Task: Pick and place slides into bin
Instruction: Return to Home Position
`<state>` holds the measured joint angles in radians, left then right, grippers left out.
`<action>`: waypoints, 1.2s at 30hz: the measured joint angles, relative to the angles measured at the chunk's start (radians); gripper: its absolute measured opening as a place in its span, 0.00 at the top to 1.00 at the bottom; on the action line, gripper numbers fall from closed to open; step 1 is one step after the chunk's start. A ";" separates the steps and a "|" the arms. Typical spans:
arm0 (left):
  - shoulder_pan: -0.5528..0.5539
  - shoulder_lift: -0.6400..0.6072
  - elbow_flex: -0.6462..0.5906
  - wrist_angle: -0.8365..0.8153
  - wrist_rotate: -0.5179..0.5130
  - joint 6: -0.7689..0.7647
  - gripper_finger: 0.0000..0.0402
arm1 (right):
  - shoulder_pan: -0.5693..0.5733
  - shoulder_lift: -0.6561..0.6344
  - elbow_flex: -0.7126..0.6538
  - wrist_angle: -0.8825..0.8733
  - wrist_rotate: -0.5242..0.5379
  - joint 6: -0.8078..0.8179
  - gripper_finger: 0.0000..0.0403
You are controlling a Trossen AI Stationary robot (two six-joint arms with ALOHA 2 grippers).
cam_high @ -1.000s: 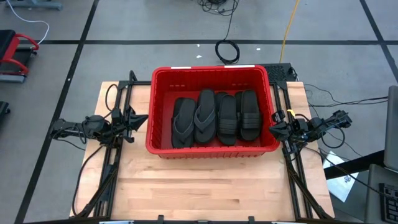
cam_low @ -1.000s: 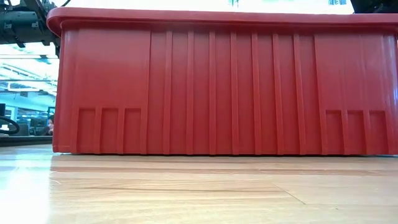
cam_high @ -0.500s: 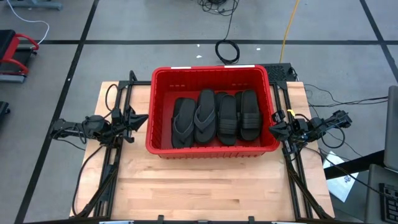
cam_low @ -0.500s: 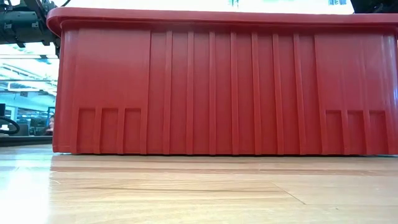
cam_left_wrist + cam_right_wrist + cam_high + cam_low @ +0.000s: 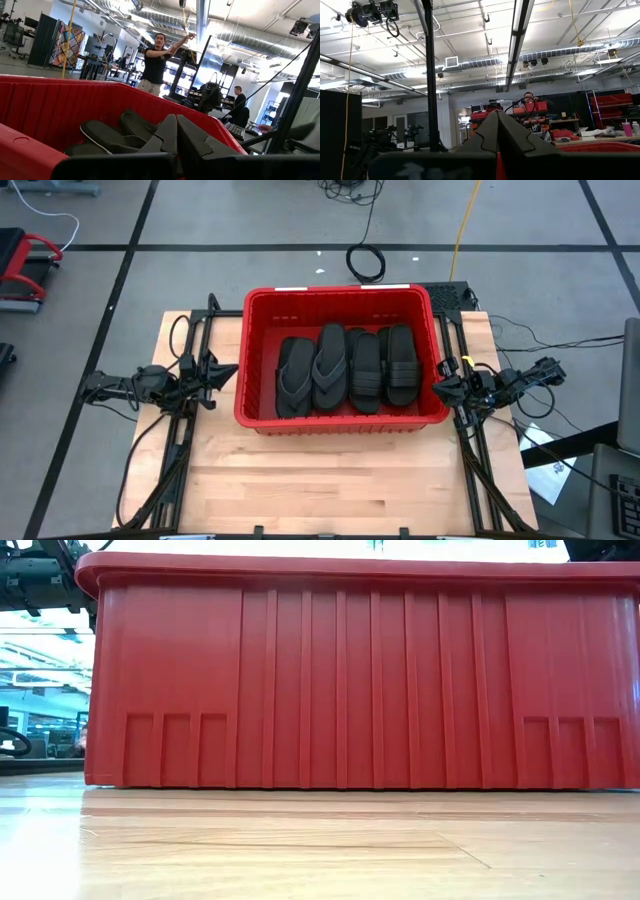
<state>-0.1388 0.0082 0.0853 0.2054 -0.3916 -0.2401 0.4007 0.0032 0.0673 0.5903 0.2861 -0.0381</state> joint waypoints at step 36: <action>0.000 0.000 0.000 0.000 0.000 0.000 0.93 | 0.000 0.000 0.000 0.000 0.000 0.000 1.00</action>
<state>-0.1388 0.0082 0.0853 0.2058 -0.3918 -0.2398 0.4008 0.0029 0.0673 0.5903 0.2863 -0.0383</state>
